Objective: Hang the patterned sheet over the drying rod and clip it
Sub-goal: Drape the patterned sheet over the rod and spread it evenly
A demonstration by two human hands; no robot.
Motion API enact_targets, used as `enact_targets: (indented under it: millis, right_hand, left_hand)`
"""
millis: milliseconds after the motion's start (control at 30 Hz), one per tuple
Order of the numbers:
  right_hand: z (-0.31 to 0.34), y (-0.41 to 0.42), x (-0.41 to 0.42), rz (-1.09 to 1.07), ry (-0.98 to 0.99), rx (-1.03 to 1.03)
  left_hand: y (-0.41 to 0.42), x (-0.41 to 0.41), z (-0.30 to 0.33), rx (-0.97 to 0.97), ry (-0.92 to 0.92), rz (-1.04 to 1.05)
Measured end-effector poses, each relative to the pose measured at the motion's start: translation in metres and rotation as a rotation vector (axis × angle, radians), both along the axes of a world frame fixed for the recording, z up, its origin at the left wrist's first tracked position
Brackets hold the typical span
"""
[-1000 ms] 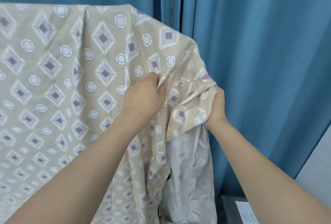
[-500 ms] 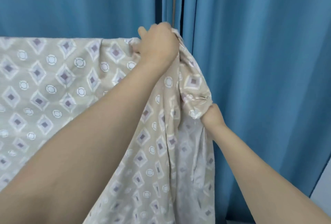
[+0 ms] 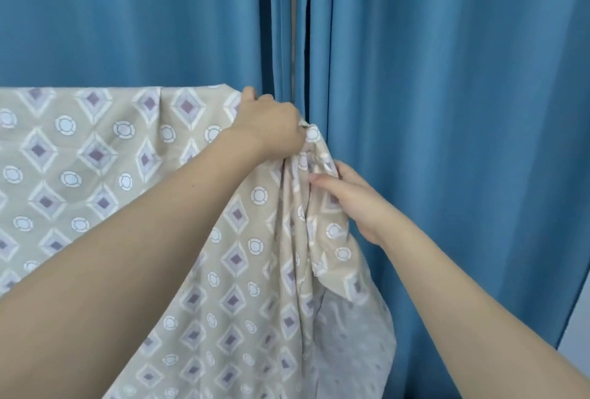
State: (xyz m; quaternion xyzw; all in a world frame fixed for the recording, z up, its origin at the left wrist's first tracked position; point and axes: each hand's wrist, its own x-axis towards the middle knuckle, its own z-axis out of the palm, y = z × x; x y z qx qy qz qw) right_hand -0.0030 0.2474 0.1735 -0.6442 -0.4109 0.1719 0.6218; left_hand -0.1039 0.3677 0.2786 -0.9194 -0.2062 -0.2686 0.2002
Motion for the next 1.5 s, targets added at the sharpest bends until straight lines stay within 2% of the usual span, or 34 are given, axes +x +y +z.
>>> enact_targets:
  millis: [33,100,200,267,333,400,500,600,633,700,767,800,900,1000,1067,1167,1233,1333,1367,1433,1500]
  right_hand:
    - [0.005,0.005,-0.002,-0.075,-0.08,0.033]
    - [0.015,0.011,-0.006,-0.254,-0.277,0.102]
    - [0.021,0.014,-0.003,-0.456,-0.536,0.092]
    - [0.027,0.018,-0.004,-0.512,-0.619,0.121]
    - [0.039,0.025,-0.007,-0.52,-0.562,0.19]
    - [0.057,0.034,-0.007,-0.494,-0.412,0.279]
    - [0.085,0.046,-0.002,-0.485,-0.312,0.342]
    - [0.107,0.058,0.007,-0.525,-0.269,0.337]
    - [0.115,0.059,0.01,-0.549,-0.261,0.342]
    - [0.13,0.061,0.015,-0.601,-0.266,0.348]
    - [0.143,0.062,0.02,-0.659,-0.253,0.352]
    - [0.147,0.064,0.022,-0.684,-0.234,0.345]
    - [0.147,0.073,0.019,-0.673,-0.176,0.286]
    - [0.137,0.082,0.015,-0.62,-0.1,0.297]
    - [0.136,0.083,0.013,-0.603,-0.092,0.316]
    - [0.141,0.08,0.011,-0.58,-0.085,0.358]
    - [0.143,0.078,0.009,-0.591,-0.067,0.378]
    - [0.144,0.076,0.015,-0.613,0.041,0.426]
    - [0.144,0.075,0.018,-0.608,0.07,0.443]
    - [0.146,0.078,0.022,-0.605,0.044,0.452]
    - [0.152,0.083,0.022,-0.604,-0.014,0.444]
  left_hand:
    - [0.003,-0.006,-0.004,-0.037,0.006,-0.057]
    - [0.013,-0.022,-0.02,-0.053,-0.143,-0.18]
    - [0.026,-0.049,-0.057,-0.057,-0.674,-0.159]
    - [0.037,-0.062,-0.074,-0.285,-0.909,-0.015]
    - [0.047,-0.067,-0.077,-0.62,-0.895,0.053]
    - [0.054,-0.066,-0.074,-0.802,-0.772,-0.02]
    - [0.051,-0.062,-0.06,-0.823,-0.677,-0.191]
    - [0.048,-0.064,-0.05,-0.893,-0.744,-0.288]
    - [0.047,-0.066,-0.048,-0.873,-0.755,-0.273]
    - [0.043,-0.073,-0.048,-0.734,-0.675,-0.101]
    - [0.034,-0.078,-0.048,-0.669,-0.504,0.065]
    - [0.029,-0.079,-0.048,-0.701,-0.412,0.106]
    - [0.017,-0.066,-0.056,-0.88,-0.274,0.065]
    - [0.023,-0.047,-0.07,-0.801,-0.253,0.077]
    - [0.023,-0.04,-0.078,-0.711,-0.304,0.047]
    - [0.018,-0.034,-0.086,-0.62,-0.394,-0.121]
    - [0.013,-0.036,-0.088,-0.633,-0.487,-0.223]
    - [0.01,-0.053,-0.077,-0.781,-0.893,-0.368]
    - [0.009,-0.061,-0.068,-0.761,-1.027,-0.408]
    - [0.008,-0.072,-0.037,-0.585,-1.185,-0.474]
    - [0.008,-0.077,0.005,-0.374,-1.245,-0.541]
